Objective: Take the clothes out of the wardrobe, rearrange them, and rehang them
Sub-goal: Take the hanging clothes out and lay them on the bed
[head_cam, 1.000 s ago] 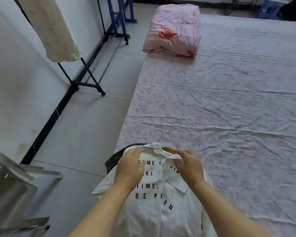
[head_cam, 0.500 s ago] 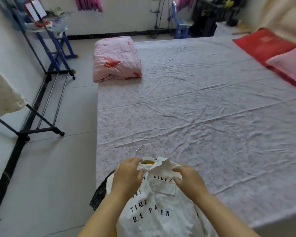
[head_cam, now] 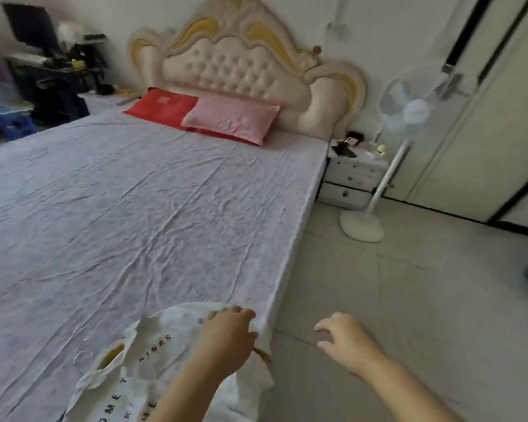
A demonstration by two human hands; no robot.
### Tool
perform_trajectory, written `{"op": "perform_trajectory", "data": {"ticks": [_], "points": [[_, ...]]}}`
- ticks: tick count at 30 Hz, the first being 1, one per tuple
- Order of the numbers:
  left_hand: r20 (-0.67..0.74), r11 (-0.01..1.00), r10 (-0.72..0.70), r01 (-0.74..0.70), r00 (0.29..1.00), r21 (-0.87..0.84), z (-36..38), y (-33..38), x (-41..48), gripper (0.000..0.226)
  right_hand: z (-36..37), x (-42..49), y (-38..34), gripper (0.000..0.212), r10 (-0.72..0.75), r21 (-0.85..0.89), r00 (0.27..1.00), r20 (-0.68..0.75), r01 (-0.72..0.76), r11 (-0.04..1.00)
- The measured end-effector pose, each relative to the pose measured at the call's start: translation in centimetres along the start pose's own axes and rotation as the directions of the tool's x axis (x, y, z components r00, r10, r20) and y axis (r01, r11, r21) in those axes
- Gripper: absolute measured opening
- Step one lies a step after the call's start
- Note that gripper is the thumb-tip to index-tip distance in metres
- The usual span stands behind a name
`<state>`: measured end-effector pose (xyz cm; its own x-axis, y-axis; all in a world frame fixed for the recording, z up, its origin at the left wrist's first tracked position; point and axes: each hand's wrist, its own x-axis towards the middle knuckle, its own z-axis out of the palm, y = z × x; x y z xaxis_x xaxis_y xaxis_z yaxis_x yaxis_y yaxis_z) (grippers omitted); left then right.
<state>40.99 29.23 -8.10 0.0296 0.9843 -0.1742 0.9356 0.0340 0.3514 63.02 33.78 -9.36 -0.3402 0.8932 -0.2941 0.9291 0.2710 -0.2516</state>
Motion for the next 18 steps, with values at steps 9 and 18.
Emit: {"op": "perform_trajectory", "data": {"ticks": [9, 18], "points": [[0.17, 0.838, 0.524, -0.541, 0.835, 0.073, 6.0, 24.7, 0.5, 0.041, -2.6, -21.7, 19.0, 0.035, 0.515, 0.151, 0.828, -0.219, -0.493, 0.857], [0.31, 0.428, 0.862, -0.903, 0.402, -0.02, 17.9, 54.2, -11.4, 0.04, -1.1, -49.7, 33.6, 0.033, 0.844, 0.361, 0.47, -0.258, -0.764, 0.535]]}}
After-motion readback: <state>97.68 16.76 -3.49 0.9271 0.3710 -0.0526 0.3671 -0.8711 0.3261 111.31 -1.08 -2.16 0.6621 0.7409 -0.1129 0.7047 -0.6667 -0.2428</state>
